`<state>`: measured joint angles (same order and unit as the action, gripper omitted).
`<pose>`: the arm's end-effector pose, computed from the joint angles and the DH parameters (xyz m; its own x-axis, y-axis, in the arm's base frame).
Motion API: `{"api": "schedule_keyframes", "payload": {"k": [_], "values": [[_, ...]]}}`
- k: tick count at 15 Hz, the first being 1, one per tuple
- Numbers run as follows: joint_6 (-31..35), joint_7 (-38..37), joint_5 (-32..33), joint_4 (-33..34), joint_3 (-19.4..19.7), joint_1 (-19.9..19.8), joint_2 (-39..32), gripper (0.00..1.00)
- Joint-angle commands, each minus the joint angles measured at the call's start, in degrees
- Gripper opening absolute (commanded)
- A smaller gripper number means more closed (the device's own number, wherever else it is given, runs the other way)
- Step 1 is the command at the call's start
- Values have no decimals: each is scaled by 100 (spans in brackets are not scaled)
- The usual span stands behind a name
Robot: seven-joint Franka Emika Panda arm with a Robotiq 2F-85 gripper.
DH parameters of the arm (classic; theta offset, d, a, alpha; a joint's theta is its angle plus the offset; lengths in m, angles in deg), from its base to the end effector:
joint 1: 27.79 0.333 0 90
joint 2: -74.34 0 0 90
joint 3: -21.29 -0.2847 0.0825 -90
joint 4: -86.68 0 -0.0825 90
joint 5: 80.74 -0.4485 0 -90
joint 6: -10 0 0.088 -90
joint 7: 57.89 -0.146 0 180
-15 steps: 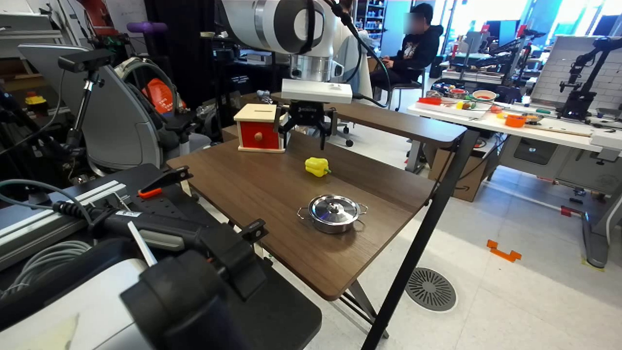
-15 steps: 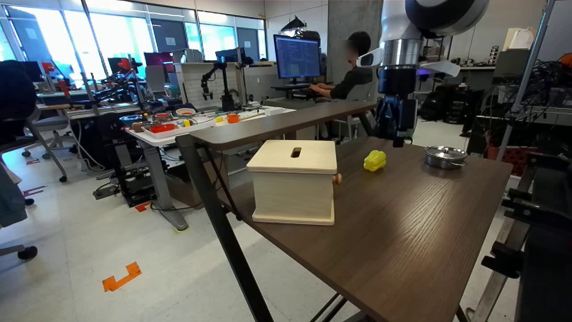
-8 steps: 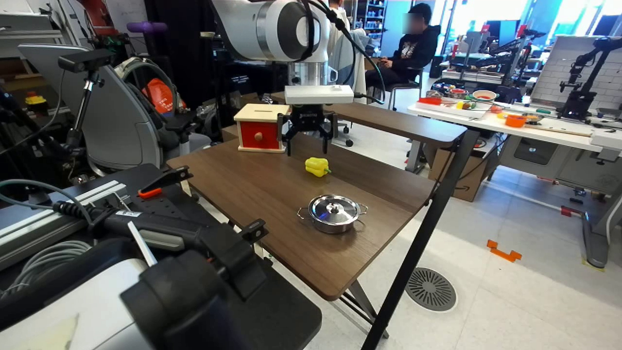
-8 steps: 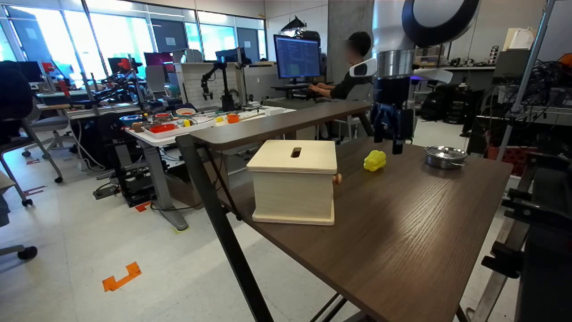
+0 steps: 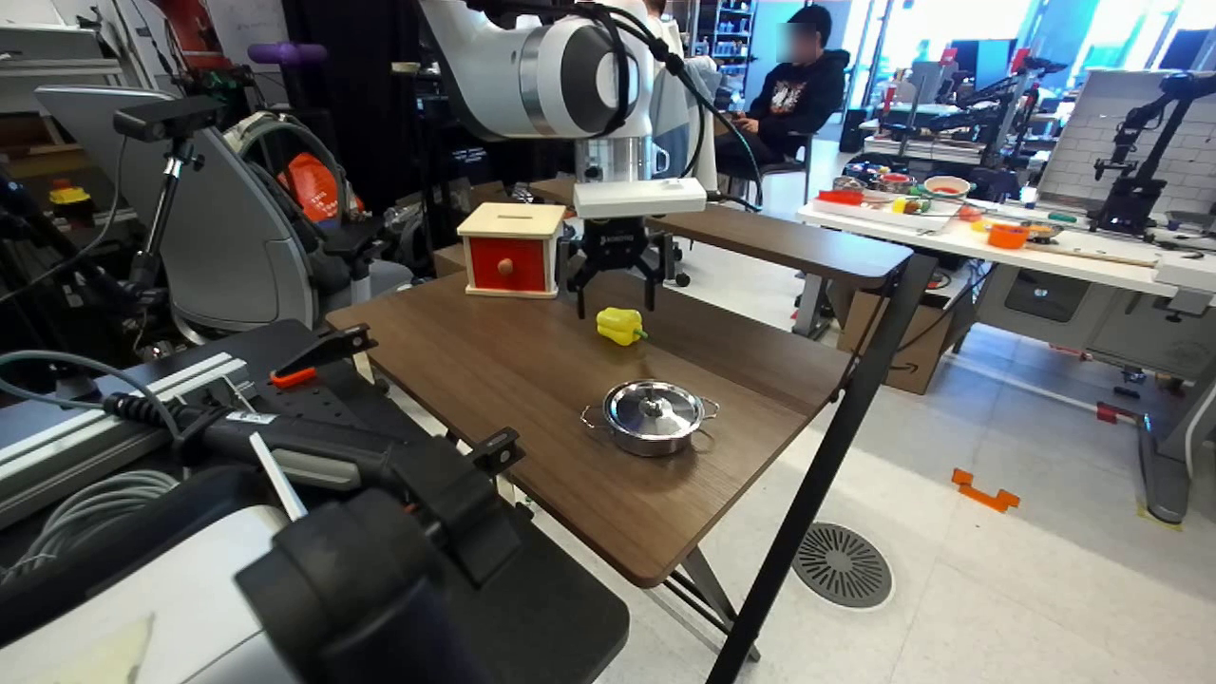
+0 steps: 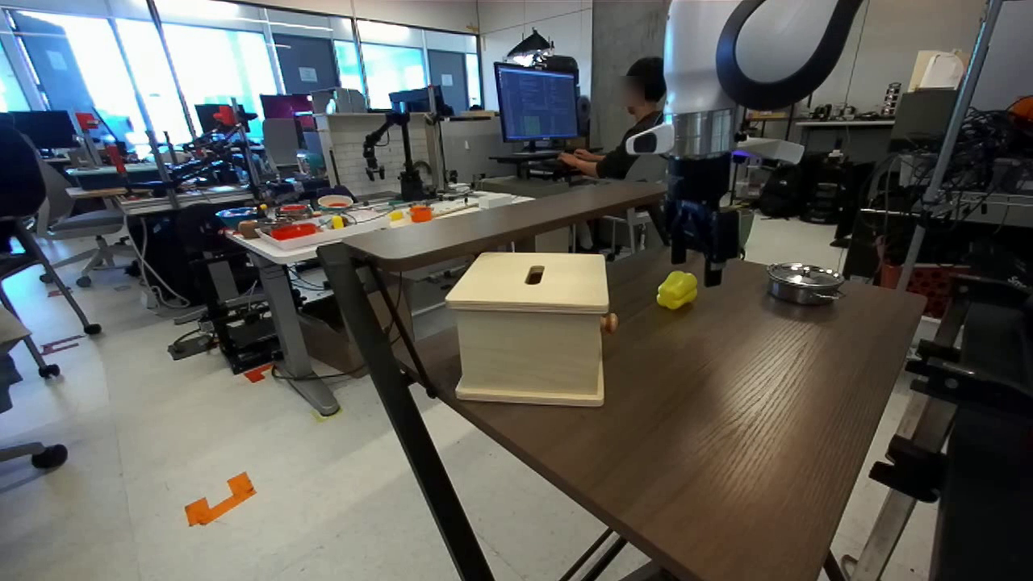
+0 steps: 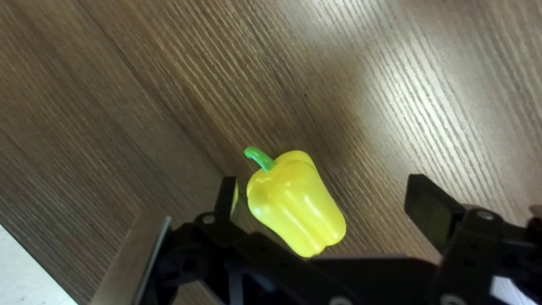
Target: Pick up the yellow toy and move it towards the edge of the table.
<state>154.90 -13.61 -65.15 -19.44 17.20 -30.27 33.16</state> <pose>0.6437 0.0186 0.0118 0.5307 0.8413 -0.1032 0.8473 -0.5297 0.0392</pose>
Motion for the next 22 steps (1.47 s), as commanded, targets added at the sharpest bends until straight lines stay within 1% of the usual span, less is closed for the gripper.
{"api": "schedule_keyframes", "payload": {"k": [1,4,5,6,12,13,18,19,22], "values": [[-25,-131,166,286,91,138,-235,100],[-2,-159,177,389,104,177,-337,100],[-34,-172,170,433,111,185,-365,75],[-61,-177,169,477,117,192,-395,74],[-151,-358,342,594,292,283,-475,27],[-163,-383,362,583,315,284,-461,26],[-283,-473,560,309,395,352,-134,26],[-421,-409,543,184,320,325,20,26],[-357,-429,724,-315,296,432,539,26]]}}
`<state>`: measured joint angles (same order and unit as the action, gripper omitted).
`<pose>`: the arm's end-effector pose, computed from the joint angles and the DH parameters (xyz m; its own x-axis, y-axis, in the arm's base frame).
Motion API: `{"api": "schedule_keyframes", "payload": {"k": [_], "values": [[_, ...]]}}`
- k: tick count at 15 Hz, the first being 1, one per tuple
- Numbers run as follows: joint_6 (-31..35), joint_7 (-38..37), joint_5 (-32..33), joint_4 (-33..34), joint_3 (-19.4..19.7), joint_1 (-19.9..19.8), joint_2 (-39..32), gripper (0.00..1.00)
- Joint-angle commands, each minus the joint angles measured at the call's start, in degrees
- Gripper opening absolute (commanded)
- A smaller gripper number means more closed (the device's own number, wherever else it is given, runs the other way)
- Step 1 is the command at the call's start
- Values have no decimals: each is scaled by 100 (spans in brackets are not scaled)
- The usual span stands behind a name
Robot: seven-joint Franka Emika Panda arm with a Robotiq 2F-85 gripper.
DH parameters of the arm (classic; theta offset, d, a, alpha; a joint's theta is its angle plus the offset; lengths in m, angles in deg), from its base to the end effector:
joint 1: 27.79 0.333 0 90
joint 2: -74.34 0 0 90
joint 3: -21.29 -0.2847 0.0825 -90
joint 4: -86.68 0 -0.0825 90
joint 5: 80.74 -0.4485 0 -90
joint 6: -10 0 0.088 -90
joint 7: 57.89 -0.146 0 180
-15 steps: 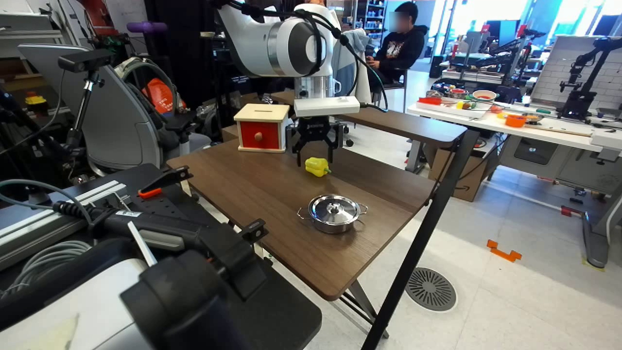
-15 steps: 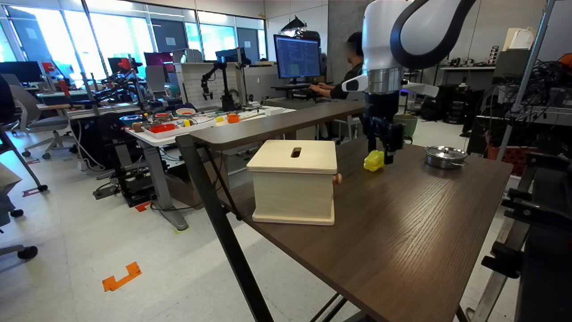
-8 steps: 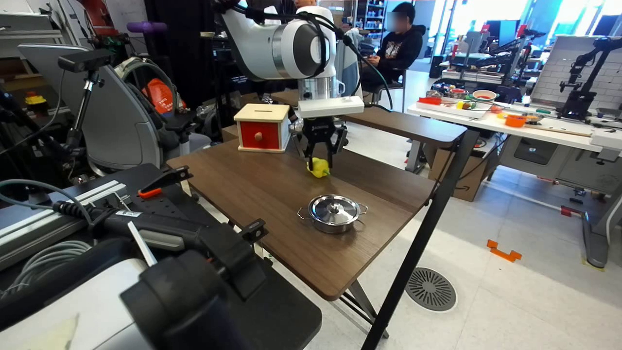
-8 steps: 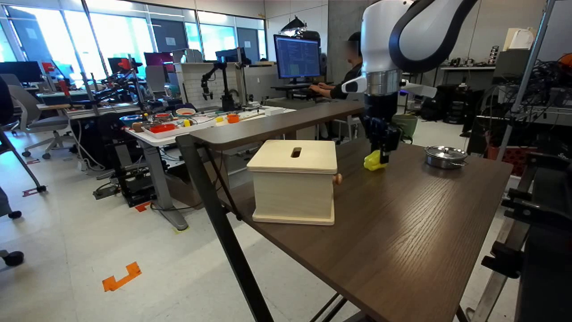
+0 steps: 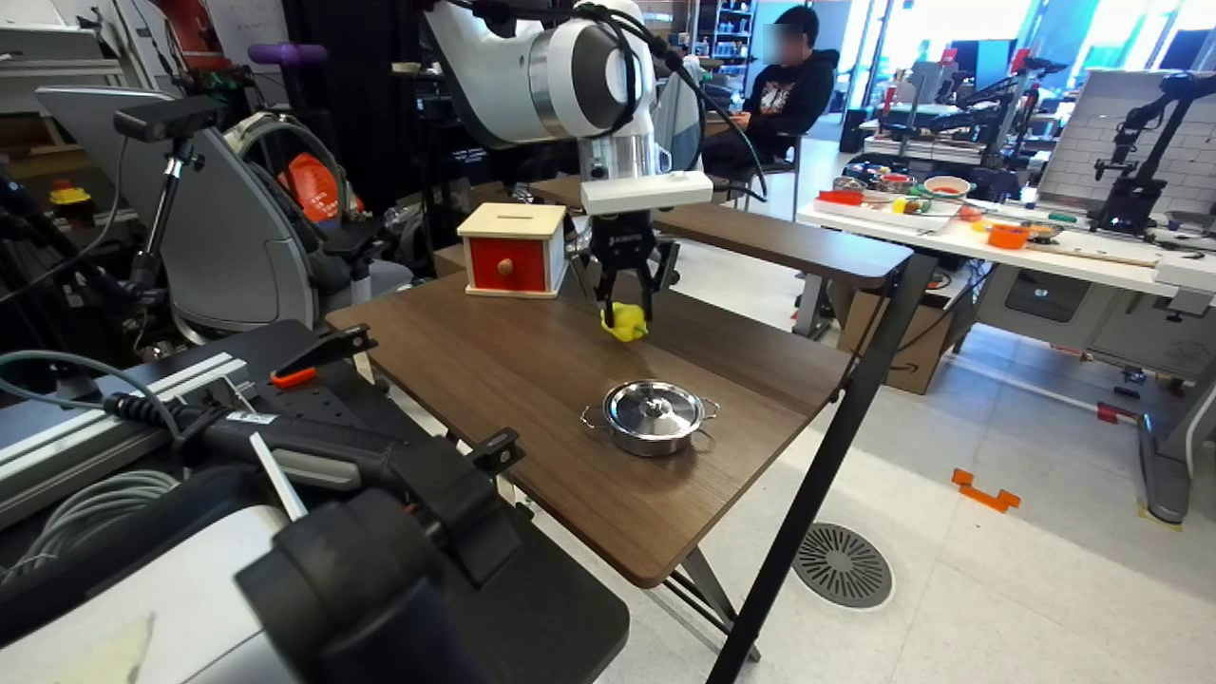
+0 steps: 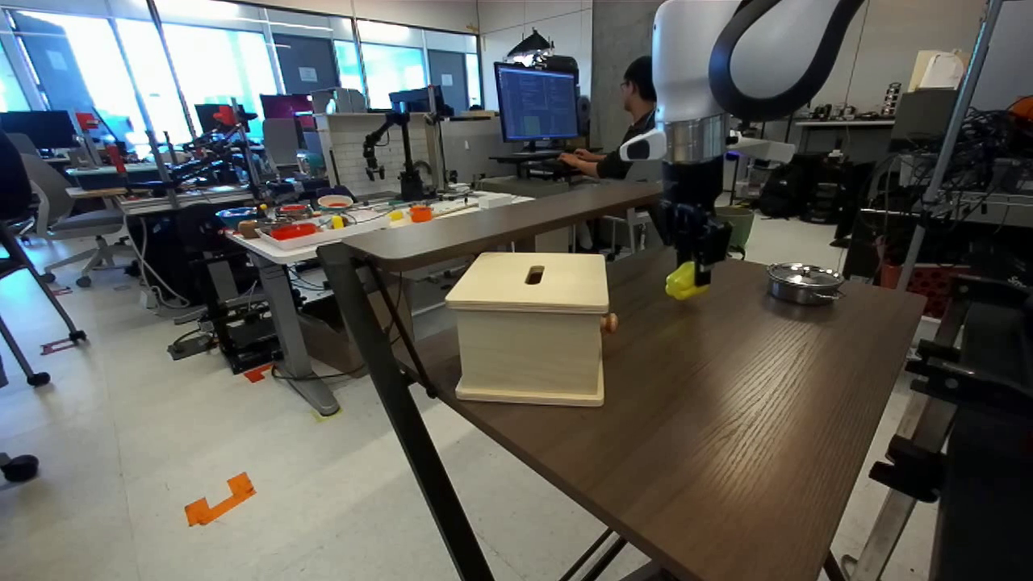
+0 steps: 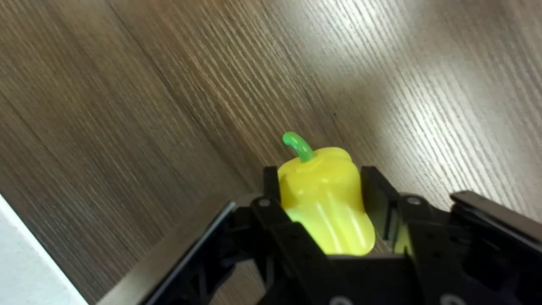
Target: Pick up the yellow toy and move it towards the edge of the table.
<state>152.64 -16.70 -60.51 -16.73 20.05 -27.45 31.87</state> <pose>0.6534 0.0125 0.0122 0.5140 0.8389 -0.1788 0.8575 -0.5077 0.0830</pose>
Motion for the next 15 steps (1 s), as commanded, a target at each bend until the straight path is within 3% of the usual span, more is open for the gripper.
{"api": "schedule_keyframes", "payload": {"k": [1,4,9,15], "values": [[-124,-107,328,-860,-16,194,937,26],[-156,-50,527,-1599,-102,314,1644,26],[-395,379,309,-2703,-601,349,2575,26],[-388,602,156,-3161,-1084,575,2594,26]]}}
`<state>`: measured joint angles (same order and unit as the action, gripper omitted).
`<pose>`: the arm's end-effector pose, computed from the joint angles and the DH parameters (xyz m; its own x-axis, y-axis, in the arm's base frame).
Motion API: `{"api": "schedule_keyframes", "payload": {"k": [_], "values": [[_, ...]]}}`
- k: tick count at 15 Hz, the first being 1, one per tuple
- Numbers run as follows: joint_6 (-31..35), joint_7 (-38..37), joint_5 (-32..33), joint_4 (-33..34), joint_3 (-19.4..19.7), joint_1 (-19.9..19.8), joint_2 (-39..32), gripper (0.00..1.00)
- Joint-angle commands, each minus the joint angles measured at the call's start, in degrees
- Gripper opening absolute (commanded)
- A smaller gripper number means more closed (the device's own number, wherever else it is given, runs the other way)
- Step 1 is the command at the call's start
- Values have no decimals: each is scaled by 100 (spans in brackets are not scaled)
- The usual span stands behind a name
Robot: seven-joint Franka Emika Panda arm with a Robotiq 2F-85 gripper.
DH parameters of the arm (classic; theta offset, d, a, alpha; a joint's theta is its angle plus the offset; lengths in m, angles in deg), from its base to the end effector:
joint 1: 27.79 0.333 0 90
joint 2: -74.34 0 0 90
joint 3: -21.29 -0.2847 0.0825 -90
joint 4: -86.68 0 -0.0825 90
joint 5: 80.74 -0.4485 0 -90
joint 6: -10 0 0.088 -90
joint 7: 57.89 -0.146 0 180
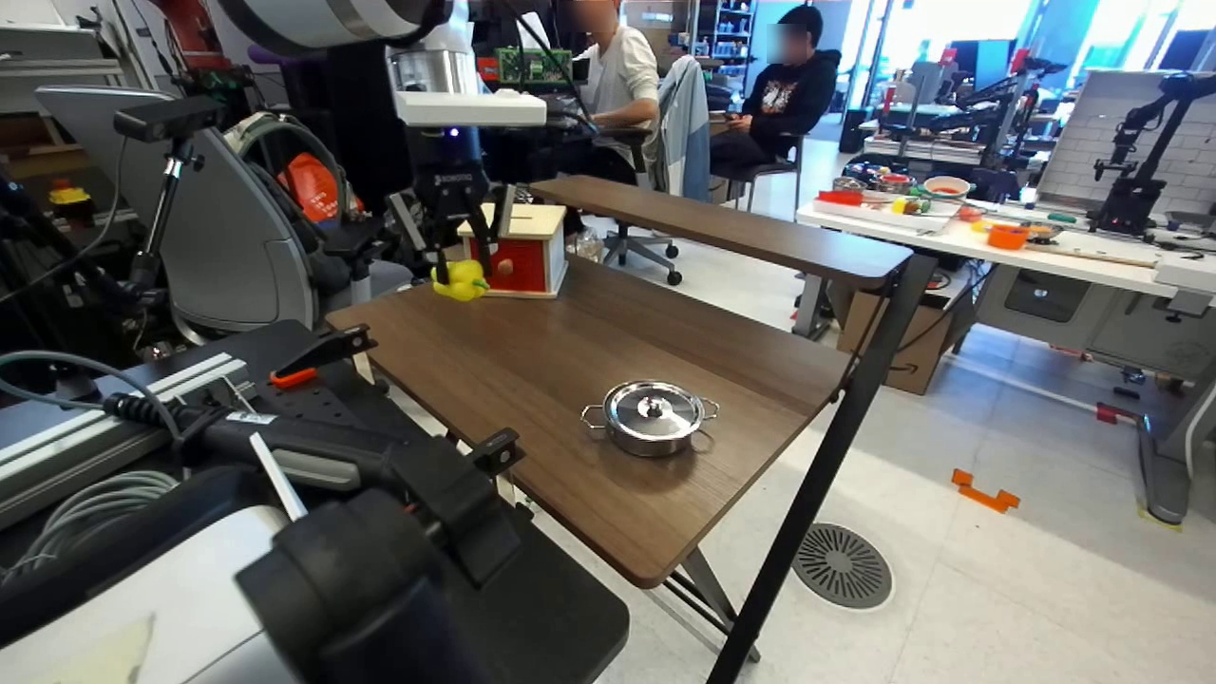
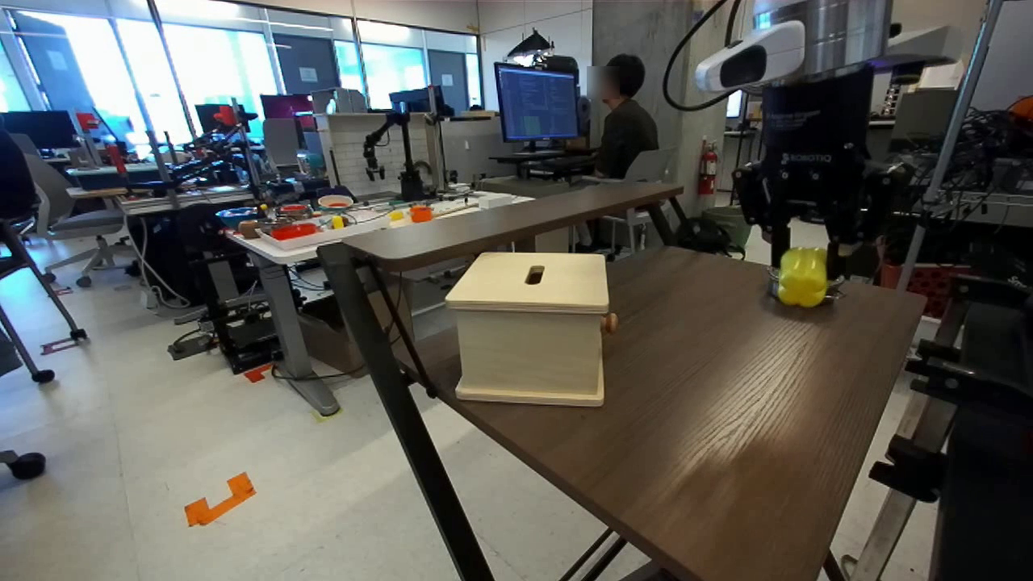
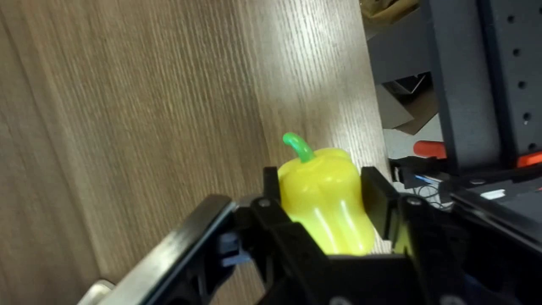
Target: Pick up the yellow toy and move it towards the edge of the table.
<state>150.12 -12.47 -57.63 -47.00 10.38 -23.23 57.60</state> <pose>0.4991 0.1378 0.0766 0.1690 0.9571 -0.2351 0.9829 -0.1814 -0.0320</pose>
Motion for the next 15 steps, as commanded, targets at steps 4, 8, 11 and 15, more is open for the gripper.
{"api": "schedule_keyframes", "payload": {"k": [4,8,11,15], "values": [[-8,23,53,-125,-206,421,-314,26],[41,-100,252,32,-157,666,-720,26],[97,-198,433,241,-94,790,-1040,26],[194,-330,673,613,-20,885,-1410,26]]}}
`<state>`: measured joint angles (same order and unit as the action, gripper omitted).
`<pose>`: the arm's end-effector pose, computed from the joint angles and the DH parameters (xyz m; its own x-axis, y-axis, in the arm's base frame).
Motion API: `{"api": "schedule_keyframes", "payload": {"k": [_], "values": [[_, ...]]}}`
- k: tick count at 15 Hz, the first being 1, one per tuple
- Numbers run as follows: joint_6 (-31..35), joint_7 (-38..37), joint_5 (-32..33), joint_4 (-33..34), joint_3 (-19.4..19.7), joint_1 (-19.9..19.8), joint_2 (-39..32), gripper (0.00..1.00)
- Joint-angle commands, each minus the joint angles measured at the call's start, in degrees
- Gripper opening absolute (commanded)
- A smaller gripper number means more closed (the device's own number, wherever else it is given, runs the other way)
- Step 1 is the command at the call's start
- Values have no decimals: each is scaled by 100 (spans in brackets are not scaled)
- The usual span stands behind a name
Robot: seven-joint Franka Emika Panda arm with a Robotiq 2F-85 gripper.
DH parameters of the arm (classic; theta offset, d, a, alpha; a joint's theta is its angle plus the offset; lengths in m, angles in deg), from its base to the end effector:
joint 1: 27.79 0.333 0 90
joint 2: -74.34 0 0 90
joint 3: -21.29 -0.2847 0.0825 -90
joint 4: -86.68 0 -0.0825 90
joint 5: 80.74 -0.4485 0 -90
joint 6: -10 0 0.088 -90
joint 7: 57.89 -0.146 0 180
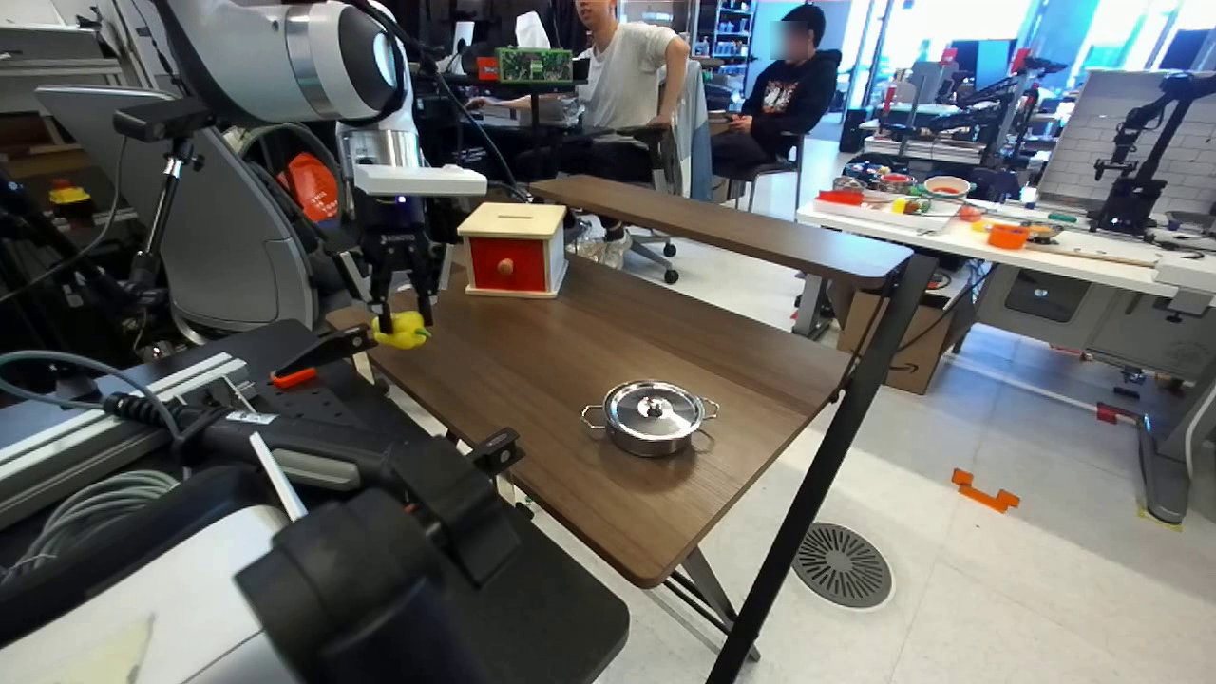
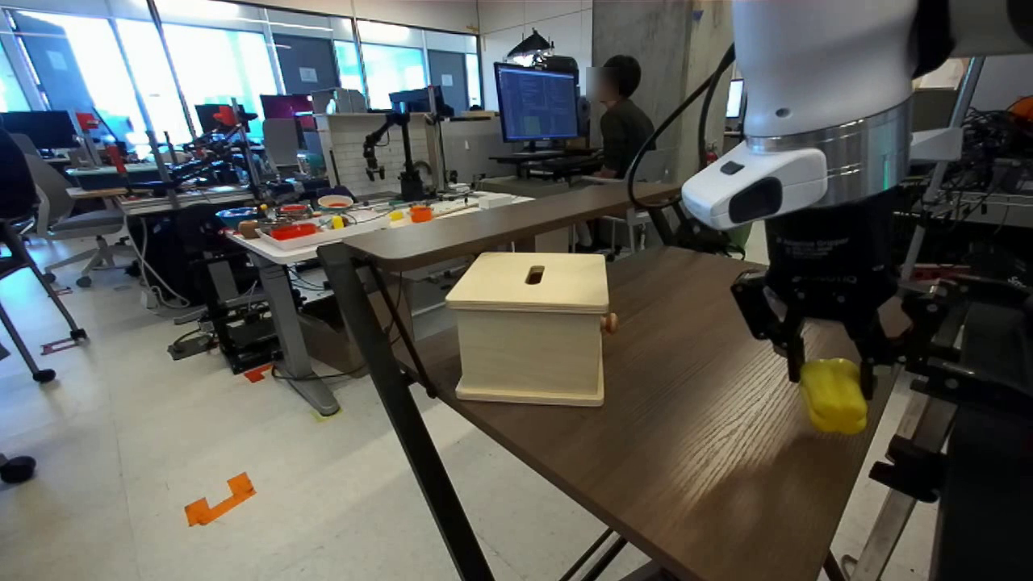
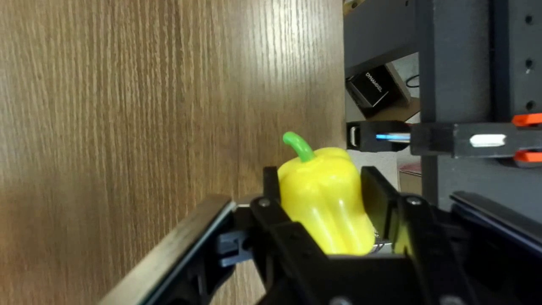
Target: Pick up the yellow toy and move it towards the edge of the table.
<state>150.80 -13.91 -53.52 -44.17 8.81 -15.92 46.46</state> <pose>0.4425 0.2122 -0.0016 -0.0442 0.9630 -0.2659 0.9892 0.0050 -0.1463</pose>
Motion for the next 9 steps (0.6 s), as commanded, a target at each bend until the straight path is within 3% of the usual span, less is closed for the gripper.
{"api": "schedule_keyframes", "payload": {"k": [1,7,8,9], "values": [[148,-229,322,419,159,177,-370,26],[343,-374,443,698,212,191,-647,26],[341,-427,432,728,228,199,-651,30],[330,-445,403,768,223,187,-664,76]]}}
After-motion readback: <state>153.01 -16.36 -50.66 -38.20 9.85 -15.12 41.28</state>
